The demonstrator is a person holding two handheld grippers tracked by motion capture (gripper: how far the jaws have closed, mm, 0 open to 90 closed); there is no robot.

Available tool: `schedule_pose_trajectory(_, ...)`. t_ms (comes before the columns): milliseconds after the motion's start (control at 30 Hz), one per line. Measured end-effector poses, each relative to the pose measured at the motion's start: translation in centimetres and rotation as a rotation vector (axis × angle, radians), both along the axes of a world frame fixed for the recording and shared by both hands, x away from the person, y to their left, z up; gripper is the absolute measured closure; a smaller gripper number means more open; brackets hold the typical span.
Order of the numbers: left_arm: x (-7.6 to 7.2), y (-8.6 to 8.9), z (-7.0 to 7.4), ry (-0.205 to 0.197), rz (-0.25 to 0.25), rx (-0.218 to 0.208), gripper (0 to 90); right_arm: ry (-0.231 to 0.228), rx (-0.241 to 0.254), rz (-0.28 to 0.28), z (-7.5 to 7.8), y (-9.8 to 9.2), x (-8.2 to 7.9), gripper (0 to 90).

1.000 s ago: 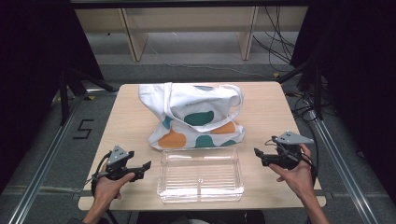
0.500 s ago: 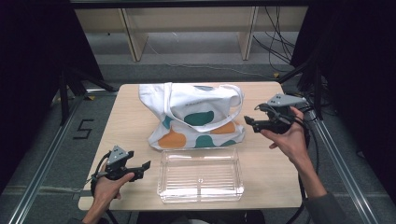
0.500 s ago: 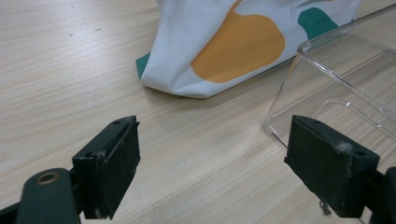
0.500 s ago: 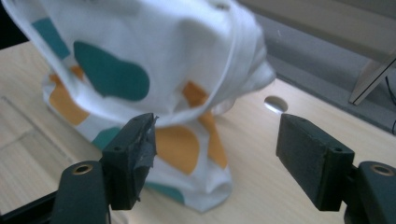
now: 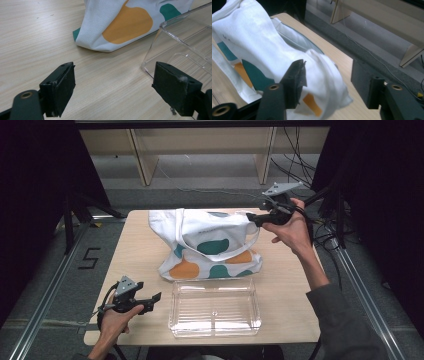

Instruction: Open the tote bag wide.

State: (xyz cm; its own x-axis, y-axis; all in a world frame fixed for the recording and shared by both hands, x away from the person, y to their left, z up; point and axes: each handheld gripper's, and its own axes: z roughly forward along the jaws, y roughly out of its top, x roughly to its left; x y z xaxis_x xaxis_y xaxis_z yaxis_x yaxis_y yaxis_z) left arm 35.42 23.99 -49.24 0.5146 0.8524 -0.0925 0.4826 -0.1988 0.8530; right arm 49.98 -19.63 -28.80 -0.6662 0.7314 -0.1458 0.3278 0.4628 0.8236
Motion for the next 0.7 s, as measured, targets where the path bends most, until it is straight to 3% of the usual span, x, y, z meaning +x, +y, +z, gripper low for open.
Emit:
schedule_pose_trajectory(133,0.0,0.0,0.0,0.001,0.000,0.000,17.3,0.002,-0.031,0.012,0.3,1.2,1.1,48.9)
schedule_pose_trajectory(300,0.0,0.1,0.0,0.007,0.000,-0.011,17.3,0.057,-0.096,0.017,-0.1,3.0,3.0,50.4)
schedule_pose_trajectory(400,0.0,0.1,0.0,0.003,-0.008,-0.002,17.3,0.077,-0.091,0.017,-0.5,3.2,3.6,51.3)
schedule_pose_trajectory(500,0.0,0.0,0.0,0.002,-0.001,0.003,17.3,0.069,-0.101,-0.005,-0.9,3.2,4.1,53.3)
schedule_pose_trajectory(600,0.0,0.0,0.0,0.005,-0.009,0.010,17.3,0.068,-0.105,0.008,-1.1,3.2,4.3,54.6)
schedule_pose_trajectory(667,0.0,0.0,0.0,0.008,-0.012,0.012,17.3,0.058,-0.115,0.019,-1.3,3.3,4.4,60.4)
schedule_pose_trajectory(700,0.1,0.0,0.0,0.004,-0.008,0.012,17.3,0.074,-0.117,0.014,-1.3,3.4,4.3,65.5)
